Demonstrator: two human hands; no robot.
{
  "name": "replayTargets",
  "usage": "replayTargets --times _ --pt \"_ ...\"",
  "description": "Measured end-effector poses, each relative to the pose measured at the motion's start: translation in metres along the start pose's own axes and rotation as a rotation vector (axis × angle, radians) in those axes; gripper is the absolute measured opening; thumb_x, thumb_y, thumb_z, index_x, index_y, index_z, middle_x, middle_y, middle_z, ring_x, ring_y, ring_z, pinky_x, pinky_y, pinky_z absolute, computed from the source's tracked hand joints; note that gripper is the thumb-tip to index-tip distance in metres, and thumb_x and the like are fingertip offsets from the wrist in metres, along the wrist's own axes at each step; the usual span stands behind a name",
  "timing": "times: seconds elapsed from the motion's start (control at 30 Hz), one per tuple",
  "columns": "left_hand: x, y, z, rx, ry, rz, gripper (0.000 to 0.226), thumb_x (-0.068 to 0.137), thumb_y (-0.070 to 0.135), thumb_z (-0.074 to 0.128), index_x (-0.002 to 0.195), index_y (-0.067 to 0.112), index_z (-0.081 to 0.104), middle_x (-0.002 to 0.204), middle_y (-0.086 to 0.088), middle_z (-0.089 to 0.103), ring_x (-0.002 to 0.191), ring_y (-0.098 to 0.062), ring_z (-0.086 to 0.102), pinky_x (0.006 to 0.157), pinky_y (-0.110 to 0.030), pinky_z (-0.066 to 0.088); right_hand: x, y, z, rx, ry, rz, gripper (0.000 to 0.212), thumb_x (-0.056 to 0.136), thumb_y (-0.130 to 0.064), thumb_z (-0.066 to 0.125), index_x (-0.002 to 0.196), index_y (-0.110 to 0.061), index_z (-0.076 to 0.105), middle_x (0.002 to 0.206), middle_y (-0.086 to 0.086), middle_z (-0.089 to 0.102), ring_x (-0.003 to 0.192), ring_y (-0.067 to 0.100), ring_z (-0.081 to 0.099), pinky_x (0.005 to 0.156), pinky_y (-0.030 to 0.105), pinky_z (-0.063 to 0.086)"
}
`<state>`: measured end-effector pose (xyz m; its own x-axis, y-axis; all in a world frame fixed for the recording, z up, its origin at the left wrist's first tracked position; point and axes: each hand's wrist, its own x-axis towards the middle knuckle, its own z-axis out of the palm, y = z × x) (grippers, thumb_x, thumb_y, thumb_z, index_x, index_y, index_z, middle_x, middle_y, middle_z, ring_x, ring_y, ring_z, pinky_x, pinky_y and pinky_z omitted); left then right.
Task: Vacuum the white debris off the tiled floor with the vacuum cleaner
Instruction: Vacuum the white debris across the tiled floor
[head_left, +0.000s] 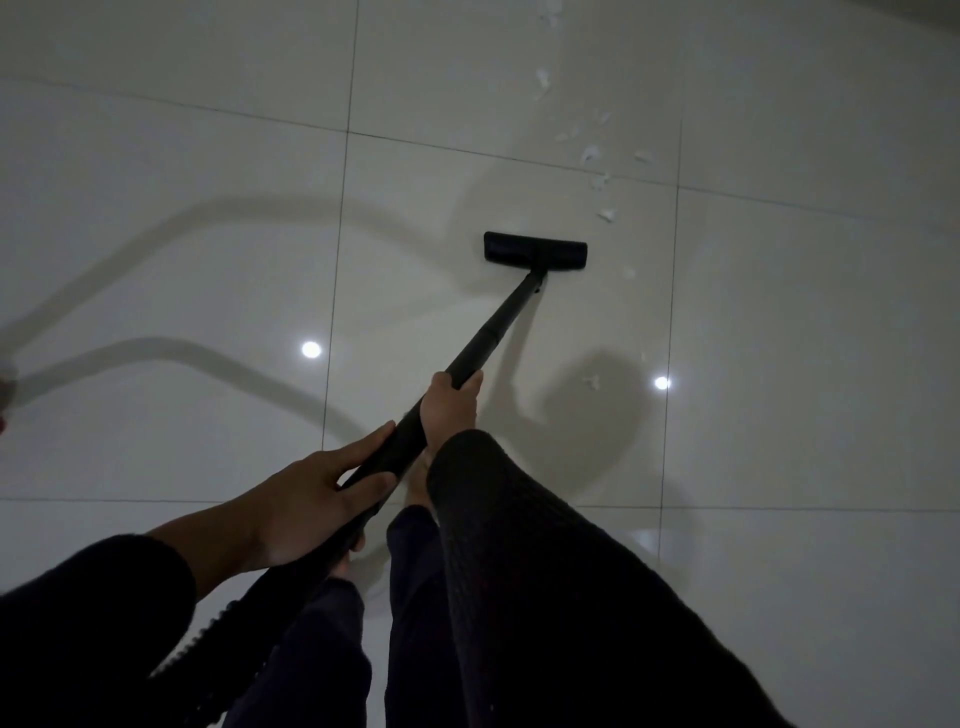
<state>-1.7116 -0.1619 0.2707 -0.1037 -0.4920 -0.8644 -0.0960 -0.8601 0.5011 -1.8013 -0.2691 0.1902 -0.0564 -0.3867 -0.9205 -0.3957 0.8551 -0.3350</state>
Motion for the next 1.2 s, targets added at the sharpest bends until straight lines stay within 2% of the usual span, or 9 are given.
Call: replayTargets --times 0.13,0.33,0.5,0.67,0.77,0.93,1.07,1.13,1.2 --pt "0.011 0.011 -0.013 0.023 -0.001 -0.020 0.058 0.096 0.034 0.046 0.142 0.052 0.016 0.055 -0.003 0.066 0.050 -0.021 0.065 0.049 -0.021 0.050 0.009 -0.017 0.005 0.022 0.000 0.006 0.064 0.104 -0.024 0.035 0.158 -0.028 0.000 0.144 0.010 0.046 0.112 0.024 0.052 0.093 0.034 0.042" --pt "0.037 0.041 -0.052 0.004 0.011 0.008 0.055 0.096 0.032 0.046 0.140 0.053 0.020 0.053 -0.002 0.066 0.050 -0.022 0.065 0.047 -0.020 0.049 0.031 -0.065 0.025 0.045 0.018 -0.031 0.065 0.103 -0.025 0.036 0.158 -0.030 0.001 0.144 0.010 0.046 0.109 0.027 0.052 0.103 0.041 0.044" --pt "0.057 0.070 -0.093 -0.023 0.005 0.051 0.054 0.096 0.032 0.047 0.138 0.053 0.022 0.056 -0.005 0.065 0.049 -0.022 0.065 0.050 -0.023 0.052 0.048 -0.116 0.047 0.033 0.027 -0.054 0.065 0.103 -0.026 0.036 0.158 -0.031 0.002 0.144 0.010 0.046 0.100 0.023 0.049 0.101 0.040 0.045" --pt "0.081 0.094 -0.140 0.000 -0.015 0.056 0.059 0.095 0.035 0.046 0.144 0.047 0.016 0.054 -0.001 0.067 0.049 -0.020 0.066 0.051 -0.022 0.052 0.067 -0.162 0.070 0.043 0.051 -0.059 0.065 0.102 -0.027 0.036 0.158 -0.031 0.002 0.147 0.009 0.043 0.118 0.029 0.051 0.107 0.044 0.042" --pt "0.089 0.106 -0.164 0.002 -0.030 0.063 0.059 0.095 0.036 0.047 0.144 0.048 0.017 0.053 0.001 0.067 0.049 -0.020 0.066 0.051 -0.022 0.051 0.072 -0.184 0.083 0.055 0.060 -0.051 0.065 0.103 -0.027 0.036 0.157 -0.032 0.001 0.145 0.009 0.044 0.104 0.024 0.049 0.103 0.041 0.044" --pt "0.108 0.126 -0.199 -0.030 -0.031 0.036 0.059 0.093 0.037 0.050 0.142 0.051 0.020 0.055 -0.002 0.065 0.048 -0.021 0.064 0.053 -0.026 0.052 0.084 -0.222 0.099 0.076 0.062 -0.048 0.065 0.103 -0.026 0.036 0.157 -0.032 0.001 0.145 0.009 0.043 0.103 0.023 0.048 0.106 0.045 0.044" --pt "0.122 0.145 -0.216 -0.032 -0.028 0.040 0.058 0.094 0.036 0.048 0.142 0.052 0.020 0.055 -0.003 0.066 0.047 -0.019 0.065 0.050 -0.022 0.051 0.101 -0.245 0.109 -0.003 0.064 -0.046 0.073 0.093 -0.040 0.034 0.154 -0.041 -0.004 0.145 0.006 0.046 0.117 0.030 0.054 0.107 0.049 0.042" --pt "0.131 0.156 -0.223 -0.040 -0.020 0.039 0.057 0.095 0.036 0.048 0.142 0.051 0.020 0.057 -0.003 0.066 0.047 -0.016 0.064 0.050 -0.021 0.050 0.116 -0.255 0.111 -0.033 0.064 -0.024 0.075 0.089 -0.043 0.033 0.153 -0.044 -0.006 0.140 0.004 0.050 0.117 0.033 0.055 0.107 0.051 0.042" --pt "0.139 0.167 -0.230 -0.028 -0.006 0.047 0.057 0.094 0.037 0.047 0.143 0.049 0.020 0.059 -0.001 0.066 0.046 -0.011 0.064 0.052 -0.021 0.050 0.120 -0.272 0.109 -0.004 0.049 -0.012 0.071 0.096 -0.036 0.035 0.154 -0.041 -0.005 0.122 0.002 0.052 0.106 0.030 0.058 0.102 0.051 0.047"
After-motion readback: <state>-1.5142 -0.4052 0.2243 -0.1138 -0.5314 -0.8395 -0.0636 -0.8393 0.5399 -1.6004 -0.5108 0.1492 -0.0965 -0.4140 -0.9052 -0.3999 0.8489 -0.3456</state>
